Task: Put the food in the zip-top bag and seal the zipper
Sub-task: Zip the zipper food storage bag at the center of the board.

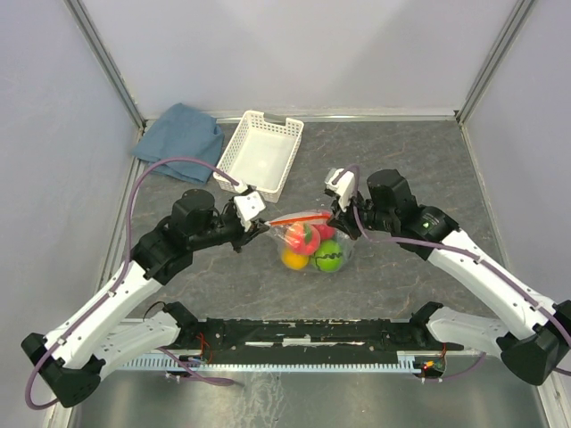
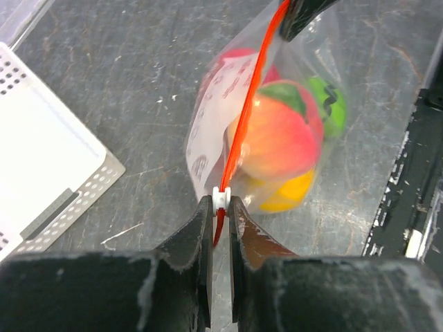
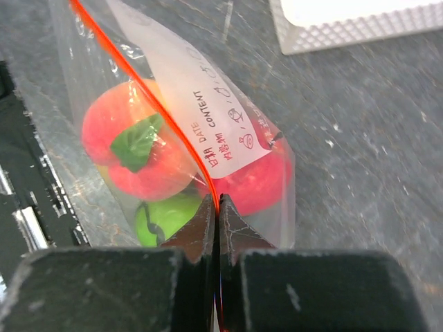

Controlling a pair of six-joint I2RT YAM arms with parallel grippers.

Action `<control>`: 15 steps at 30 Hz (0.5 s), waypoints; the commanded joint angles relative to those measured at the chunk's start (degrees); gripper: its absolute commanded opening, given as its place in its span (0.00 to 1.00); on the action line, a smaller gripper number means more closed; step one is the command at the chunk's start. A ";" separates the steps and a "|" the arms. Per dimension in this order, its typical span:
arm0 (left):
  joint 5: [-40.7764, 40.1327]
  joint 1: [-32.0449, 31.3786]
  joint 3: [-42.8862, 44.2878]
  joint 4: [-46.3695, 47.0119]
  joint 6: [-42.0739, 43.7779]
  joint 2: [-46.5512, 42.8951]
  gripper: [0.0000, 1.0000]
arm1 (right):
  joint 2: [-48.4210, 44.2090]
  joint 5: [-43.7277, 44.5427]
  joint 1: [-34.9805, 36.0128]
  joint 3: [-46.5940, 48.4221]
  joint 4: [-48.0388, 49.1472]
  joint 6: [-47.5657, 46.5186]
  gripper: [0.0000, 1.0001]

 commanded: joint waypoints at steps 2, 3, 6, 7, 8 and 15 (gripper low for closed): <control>-10.93 0.34 -1.15 3.85 -4.92 -1.75 0.03 | -3.34 15.26 -2.23 -1.28 -2.41 3.97 0.02; -11.73 0.29 -1.33 4.03 -5.49 -1.67 0.03 | -3.45 16.29 -2.46 -1.47 -2.23 4.62 0.02; -12.76 0.33 -2.35 4.37 -6.61 -1.59 0.03 | -2.90 17.08 -2.94 -1.62 -1.58 5.83 0.02; -13.08 0.33 -2.75 4.42 -6.99 -1.64 0.03 | -2.50 17.09 -3.01 -1.66 -1.38 5.98 0.02; -13.26 0.33 -3.03 4.48 -7.22 -1.71 0.03 | -2.00 16.95 -3.06 -1.65 -1.10 6.10 0.02; -15.98 1.25 -4.87 8.31 -10.87 -4.01 0.34 | 1.73 21.72 -3.94 -0.27 1.01 5.57 0.02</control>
